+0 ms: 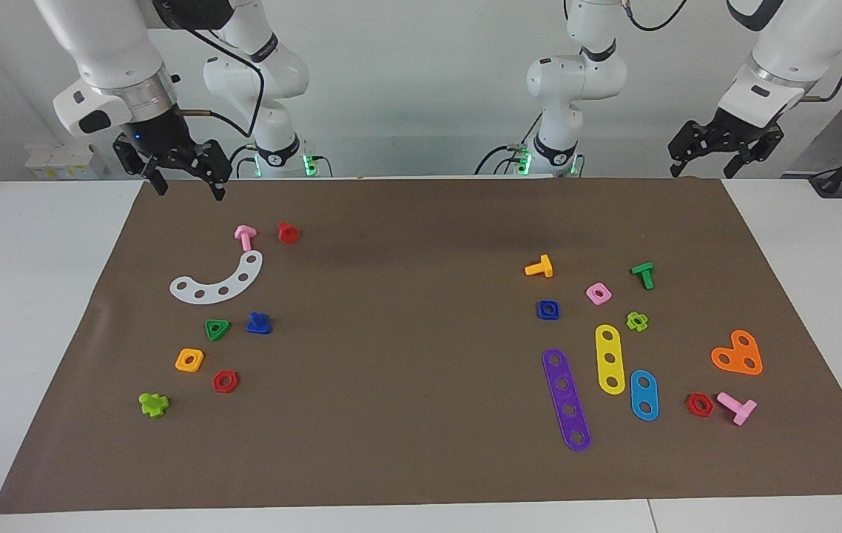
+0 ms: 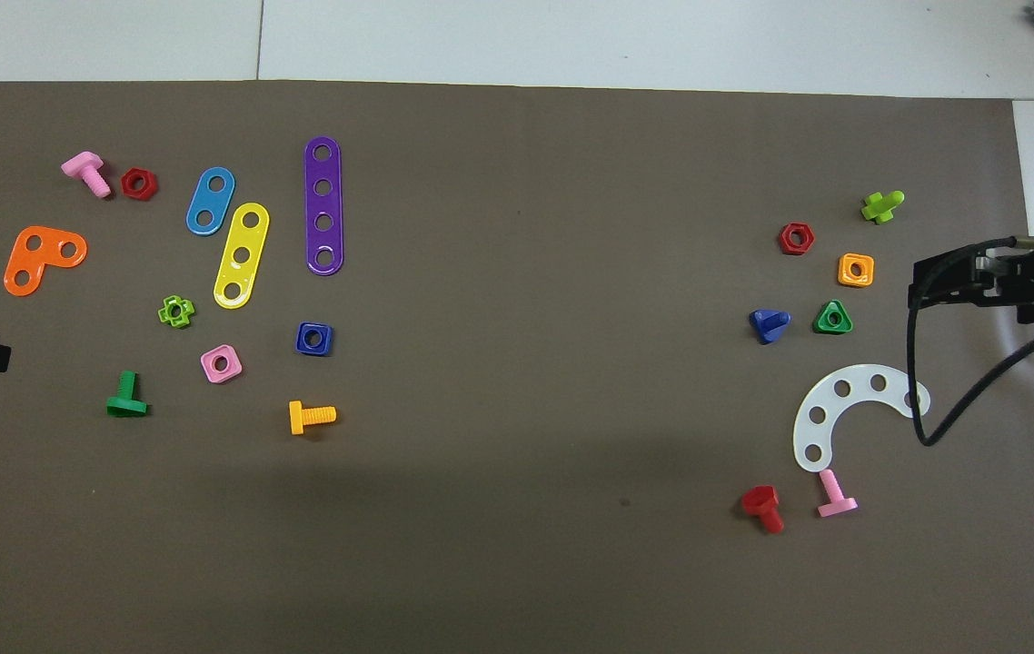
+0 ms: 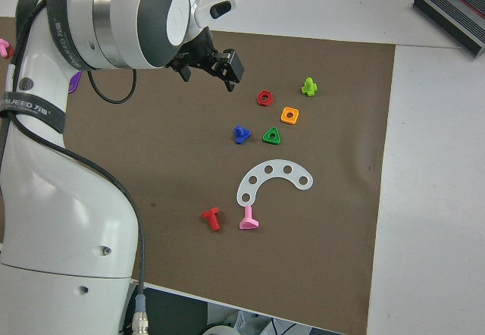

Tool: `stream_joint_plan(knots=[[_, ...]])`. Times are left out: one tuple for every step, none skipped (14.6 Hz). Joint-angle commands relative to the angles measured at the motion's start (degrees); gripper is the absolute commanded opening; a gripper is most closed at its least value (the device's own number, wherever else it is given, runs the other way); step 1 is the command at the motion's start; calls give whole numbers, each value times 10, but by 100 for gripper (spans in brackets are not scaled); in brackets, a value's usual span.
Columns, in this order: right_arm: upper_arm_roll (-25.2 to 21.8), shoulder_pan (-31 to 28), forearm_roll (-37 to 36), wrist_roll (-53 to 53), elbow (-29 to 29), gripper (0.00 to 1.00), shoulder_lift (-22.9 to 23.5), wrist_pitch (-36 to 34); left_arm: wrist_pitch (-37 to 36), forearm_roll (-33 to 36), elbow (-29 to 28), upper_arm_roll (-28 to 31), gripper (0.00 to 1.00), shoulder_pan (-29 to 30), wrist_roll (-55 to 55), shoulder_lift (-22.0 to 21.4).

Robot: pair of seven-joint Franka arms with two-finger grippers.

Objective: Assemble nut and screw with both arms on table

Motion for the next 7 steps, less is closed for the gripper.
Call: stream_joint_plan(knots=[[1, -3, 8, -12, -18, 100, -16, -4, -2, 6, -1, 4, 100, -8, -5, -2], [1, -6, 9, -15, -18, 100, -16, -4, -2, 6, -1, 4, 100, -8, -6, -2], [1, -9, 13, -17, -18, 100, -16, -4, -1, 6, -1, 4, 100, -8, -6, -1], [1, -10, 13, -17, -17, 100, -16, -4, -1, 6, -1, 4, 100, -8, -5, -1], [1, -9, 13, -17, -17, 100, -16, -5, -1, 6, -2, 4, 100, -8, -4, -2], [1, -10, 13, -18, -18, 100, -16, -10, -1, 6, -1, 4, 100, -8, -4, -1], [1, -10, 13, -19, -18, 100, -17, -6, -1, 6, -1, 4, 100, -8, -4, -1]])
